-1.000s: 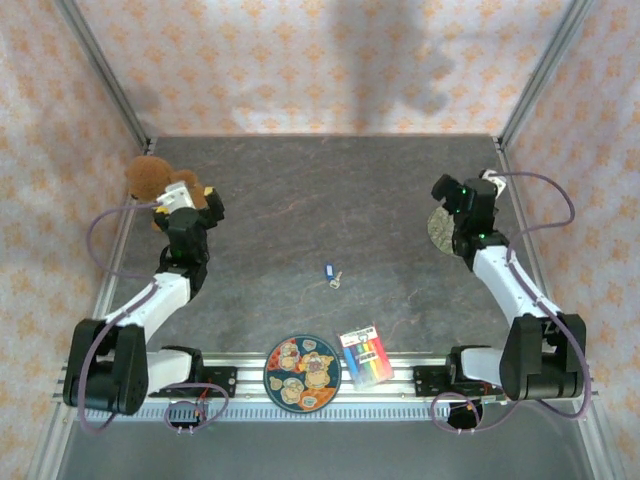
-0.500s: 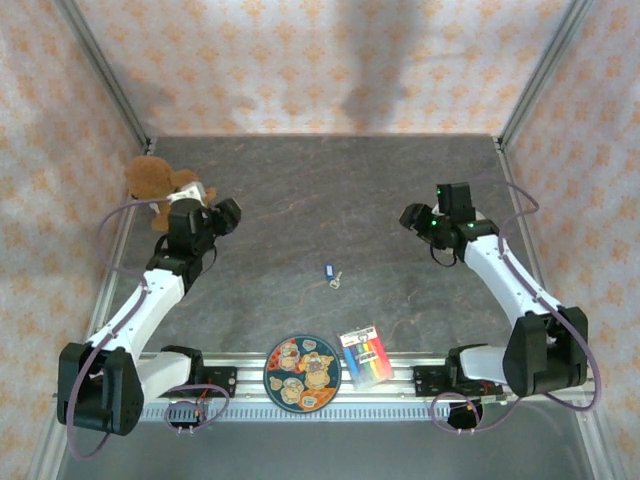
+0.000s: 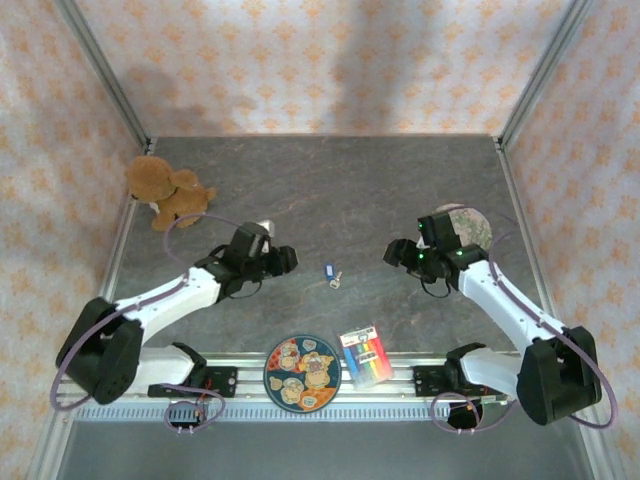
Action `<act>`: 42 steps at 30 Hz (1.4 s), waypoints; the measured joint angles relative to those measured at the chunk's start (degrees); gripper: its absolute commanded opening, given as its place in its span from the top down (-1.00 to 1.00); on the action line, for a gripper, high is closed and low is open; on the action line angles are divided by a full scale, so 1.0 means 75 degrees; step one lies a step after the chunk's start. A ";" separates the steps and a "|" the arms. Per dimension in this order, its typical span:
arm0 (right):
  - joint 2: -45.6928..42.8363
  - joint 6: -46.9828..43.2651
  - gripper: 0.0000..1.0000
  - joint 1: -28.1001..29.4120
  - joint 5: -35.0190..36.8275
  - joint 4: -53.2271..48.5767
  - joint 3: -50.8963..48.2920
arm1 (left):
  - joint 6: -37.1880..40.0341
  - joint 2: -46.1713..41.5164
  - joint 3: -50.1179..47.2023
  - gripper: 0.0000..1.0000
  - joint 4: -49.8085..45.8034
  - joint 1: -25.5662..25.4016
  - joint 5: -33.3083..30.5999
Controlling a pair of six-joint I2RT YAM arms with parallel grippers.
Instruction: Remove the keys from the keyring
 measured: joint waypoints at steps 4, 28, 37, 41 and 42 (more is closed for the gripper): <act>-0.0207 0.0154 -0.28 0.0058 0.0012 0.0076 -0.0221 | -0.0315 0.1043 0.0396 0.05 0.0198 -0.0530 0.0061; -0.0583 0.0673 -0.28 0.0079 0.0099 0.0586 -0.0909 | -0.1035 0.4054 0.3241 0.34 -0.1259 -0.2057 -0.0924; -0.0781 0.0842 -0.29 0.0079 0.0099 0.0723 -0.1189 | -0.1131 0.4447 0.3963 0.44 -0.2052 -0.2241 -0.1440; -0.0799 0.0895 -0.29 0.0079 0.0102 0.0726 -0.1207 | -0.1105 0.4718 0.4421 0.59 -0.2684 -0.2328 -0.1740; -0.0816 0.0901 -0.29 0.0079 0.0119 0.0726 -0.1207 | -0.1102 0.4753 0.4476 0.64 -0.2766 -0.2358 -0.1798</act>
